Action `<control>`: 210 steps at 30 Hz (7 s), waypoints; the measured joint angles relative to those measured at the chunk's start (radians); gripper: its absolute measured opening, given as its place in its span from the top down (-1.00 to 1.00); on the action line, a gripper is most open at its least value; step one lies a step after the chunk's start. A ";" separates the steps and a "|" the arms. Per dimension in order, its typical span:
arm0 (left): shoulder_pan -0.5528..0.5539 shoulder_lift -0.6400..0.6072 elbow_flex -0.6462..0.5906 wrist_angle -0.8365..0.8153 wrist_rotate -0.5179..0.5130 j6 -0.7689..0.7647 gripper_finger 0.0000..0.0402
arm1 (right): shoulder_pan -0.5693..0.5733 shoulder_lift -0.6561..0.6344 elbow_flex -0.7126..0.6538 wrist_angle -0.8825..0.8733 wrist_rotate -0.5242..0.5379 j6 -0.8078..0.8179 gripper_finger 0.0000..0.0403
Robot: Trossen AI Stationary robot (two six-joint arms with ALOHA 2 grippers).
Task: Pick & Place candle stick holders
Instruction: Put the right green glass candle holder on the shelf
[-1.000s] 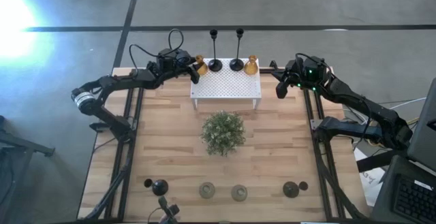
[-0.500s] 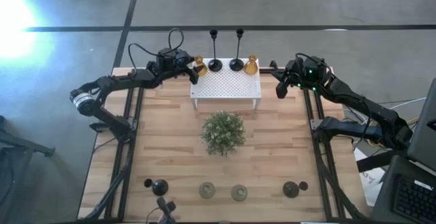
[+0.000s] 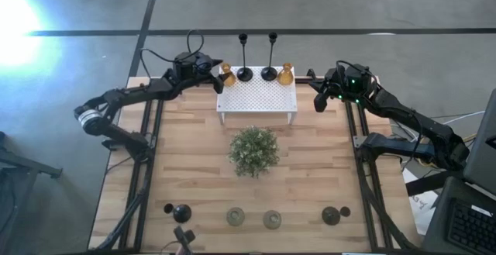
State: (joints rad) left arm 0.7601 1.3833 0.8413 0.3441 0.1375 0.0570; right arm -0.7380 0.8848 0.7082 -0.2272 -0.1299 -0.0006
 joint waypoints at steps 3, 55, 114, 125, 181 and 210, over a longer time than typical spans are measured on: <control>0.000 -0.055 0.002 -0.030 0.002 0.001 -0.67 | 0.000 0.000 0.000 0.000 0.000 0.000 0.96; -0.156 -1.052 -0.576 -0.110 0.126 -0.364 -0.45 | 0.000 0.000 0.000 0.125 -0.001 0.001 0.96; -0.156 -1.052 -0.586 -0.137 0.130 -0.379 -0.44 | 0.000 0.000 0.000 0.336 -0.002 0.121 0.96; -0.156 -1.052 -0.587 -0.137 0.130 -0.379 -0.44 | 0.000 0.000 0.000 0.336 -0.001 0.121 0.96; -0.666 -0.740 -0.222 -0.700 -0.103 -0.149 -0.17 | 0.401 -0.125 0.057 0.178 -0.525 0.125 0.64; -0.888 -0.632 -0.128 -0.730 -0.504 -0.162 -0.17 | 1.099 0.122 0.057 0.049 0.092 0.301 0.54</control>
State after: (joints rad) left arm -0.1284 0.7515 0.7132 -0.3856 -0.3662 -0.1051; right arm 0.3609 1.0066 0.7654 -0.1780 -0.0378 0.3006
